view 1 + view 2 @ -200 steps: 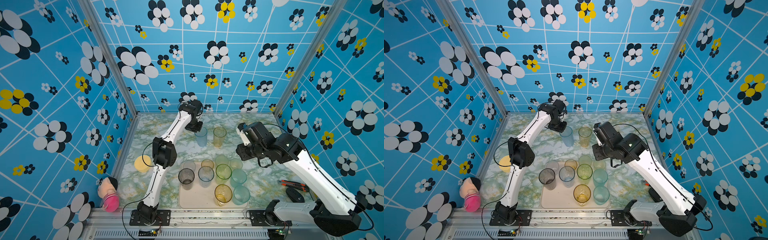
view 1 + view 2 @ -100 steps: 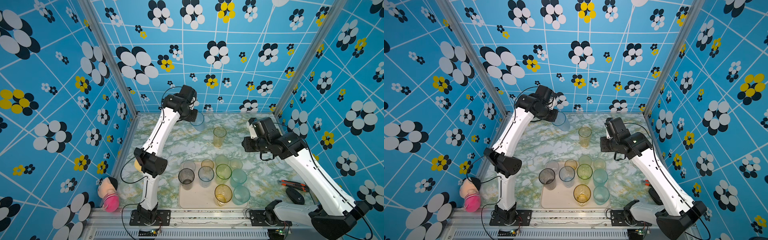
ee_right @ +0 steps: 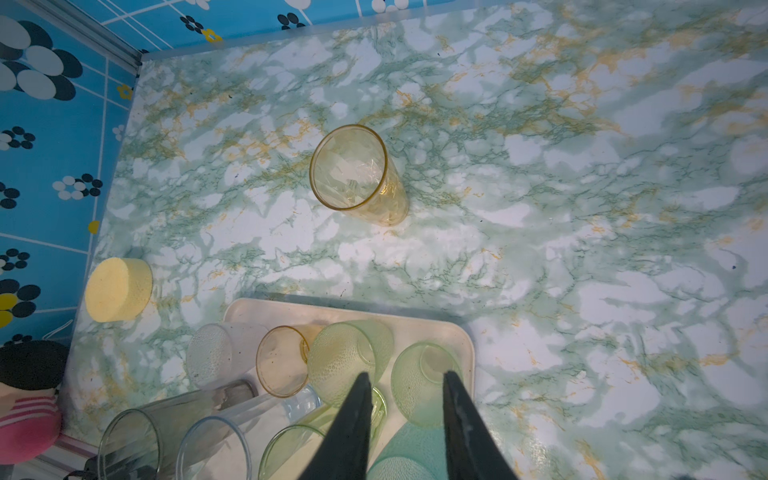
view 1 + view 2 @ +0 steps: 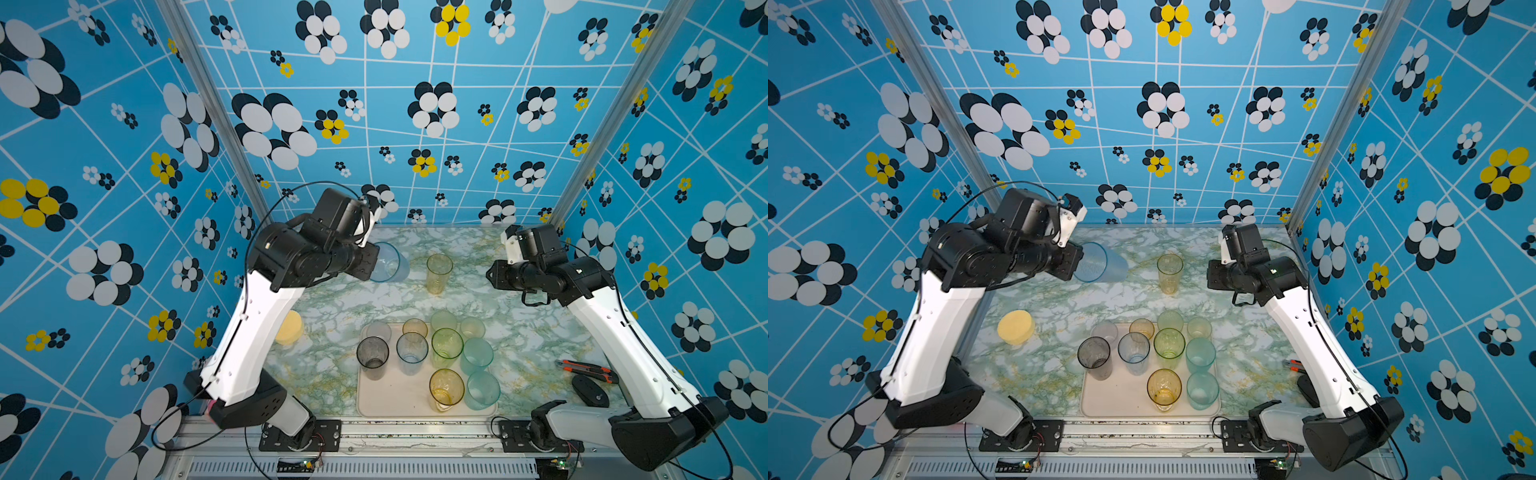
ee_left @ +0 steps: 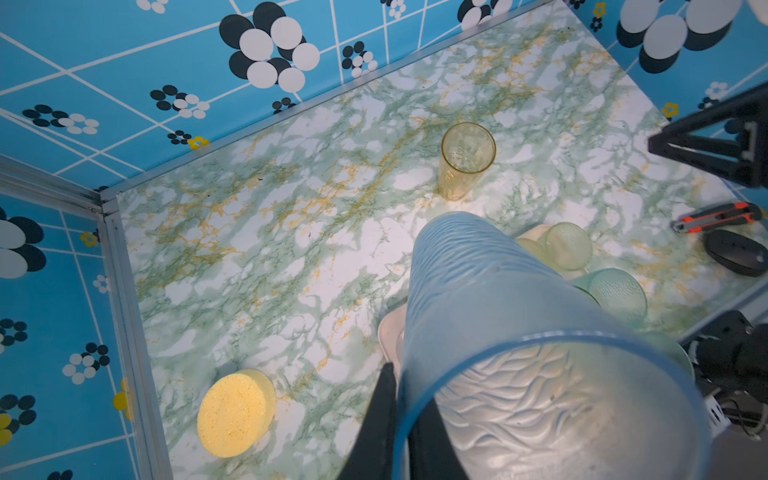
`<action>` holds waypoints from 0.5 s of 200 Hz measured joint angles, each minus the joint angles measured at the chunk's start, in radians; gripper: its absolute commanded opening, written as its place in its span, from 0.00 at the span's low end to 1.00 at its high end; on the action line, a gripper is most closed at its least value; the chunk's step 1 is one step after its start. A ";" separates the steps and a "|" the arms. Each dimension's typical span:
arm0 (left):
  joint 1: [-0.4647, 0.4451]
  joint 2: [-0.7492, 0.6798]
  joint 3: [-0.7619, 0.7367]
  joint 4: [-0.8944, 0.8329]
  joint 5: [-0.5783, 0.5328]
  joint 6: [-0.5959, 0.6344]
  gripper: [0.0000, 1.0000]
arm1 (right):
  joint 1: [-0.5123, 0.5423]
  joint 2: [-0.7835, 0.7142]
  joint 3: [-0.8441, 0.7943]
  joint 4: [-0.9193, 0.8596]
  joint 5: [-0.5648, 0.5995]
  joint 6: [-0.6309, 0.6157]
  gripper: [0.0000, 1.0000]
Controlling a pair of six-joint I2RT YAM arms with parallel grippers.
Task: Place the glasses into the tray
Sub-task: 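Lift the blue textured cup with the left gripper, then carry the blue textured cup over the tray edge nearest the robot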
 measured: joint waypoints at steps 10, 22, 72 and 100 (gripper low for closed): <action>-0.024 -0.074 -0.051 -0.014 0.003 -0.018 0.09 | -0.010 0.002 0.000 0.006 -0.011 -0.010 0.31; -0.065 -0.148 -0.103 -0.042 0.002 -0.045 0.09 | -0.017 0.009 0.000 0.013 -0.019 -0.019 0.31; -0.412 -0.283 -0.317 -0.149 -0.069 -0.190 0.09 | -0.055 0.106 0.055 0.017 -0.051 -0.028 0.30; -0.543 -0.172 -0.399 -0.148 -0.113 -0.254 0.09 | -0.058 0.160 0.084 0.018 -0.072 -0.021 0.29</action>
